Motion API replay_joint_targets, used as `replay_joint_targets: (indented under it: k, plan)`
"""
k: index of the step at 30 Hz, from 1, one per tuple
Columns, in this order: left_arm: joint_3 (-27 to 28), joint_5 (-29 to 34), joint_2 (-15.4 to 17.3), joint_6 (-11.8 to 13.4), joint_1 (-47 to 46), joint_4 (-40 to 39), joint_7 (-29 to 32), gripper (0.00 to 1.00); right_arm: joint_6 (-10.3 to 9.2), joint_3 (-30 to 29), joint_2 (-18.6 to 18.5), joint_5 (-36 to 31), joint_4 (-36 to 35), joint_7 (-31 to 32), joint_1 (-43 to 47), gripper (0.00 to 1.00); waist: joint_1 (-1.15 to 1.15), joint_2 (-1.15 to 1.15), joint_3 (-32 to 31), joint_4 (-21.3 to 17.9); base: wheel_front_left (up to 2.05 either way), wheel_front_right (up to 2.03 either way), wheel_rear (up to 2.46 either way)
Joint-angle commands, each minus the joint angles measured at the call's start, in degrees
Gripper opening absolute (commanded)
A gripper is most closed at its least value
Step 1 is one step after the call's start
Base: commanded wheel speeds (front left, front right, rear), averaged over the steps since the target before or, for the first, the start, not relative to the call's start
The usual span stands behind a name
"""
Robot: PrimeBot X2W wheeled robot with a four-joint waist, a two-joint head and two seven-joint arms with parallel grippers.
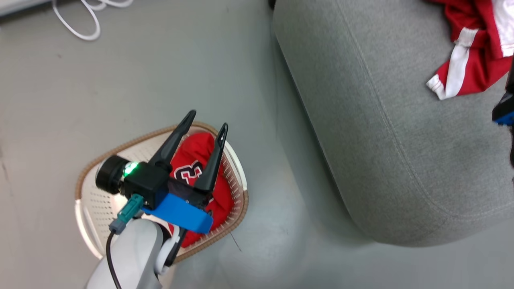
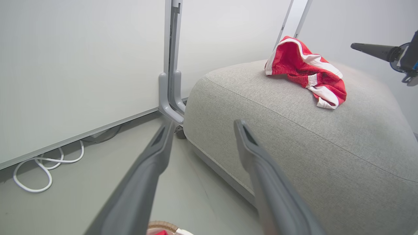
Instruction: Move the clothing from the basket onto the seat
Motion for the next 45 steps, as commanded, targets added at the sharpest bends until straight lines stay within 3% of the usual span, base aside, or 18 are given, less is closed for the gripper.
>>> replay_joint_targets:
  k: [1,6,14,21,28,45]
  plan:
    - [0.89,-0.18,-0.92,-0.19,1.66,0.57,-0.24,1.00,0.01,0.62,-0.67,0.36,-1.10,-0.28,3.31,1.00,0.00,0.00,-5.89,2.50,0.00,0.00,0.00]
    - [3.76,-0.24,-3.59,-0.39,5.93,2.57,-0.27,1.00,0.01,1.81,-0.94,-0.35,-5.42,-0.27,10.85,1.00,0.00,0.00,-12.17,4.31,0.00,0.00,0.00]
    - [9.00,-1.20,-6.80,-0.53,11.33,5.45,-0.27,1.00,0.01,1.89,1.89,-2.22,-16.00,0.19,23.21,1.00,0.00,0.00,-19.82,7.49,0.00,0.00,0.00]
    - [12.42,-1.74,-7.77,-0.39,13.49,8.57,-0.26,1.00,0.01,0.17,6.99,-4.59,-28.37,3.10,32.49,1.00,0.00,0.00,-23.78,11.04,0.00,0.00,0.00]
    - [15.61,-0.95,-8.00,-0.40,14.71,10.00,-0.23,1.00,0.01,2.31,10.64,-5.78,-37.23,6.77,39.77,1.00,0.00,0.00,-26.24,14.97,0.00,0.00,0.00]
    - [19.36,0.67,-8.23,-0.41,16.59,12.60,-0.22,1.00,0.01,9.26,13.90,-3.89,-38.96,7.33,47.01,1.00,0.00,0.00,-28.47,20.67,0.00,0.00,0.00]
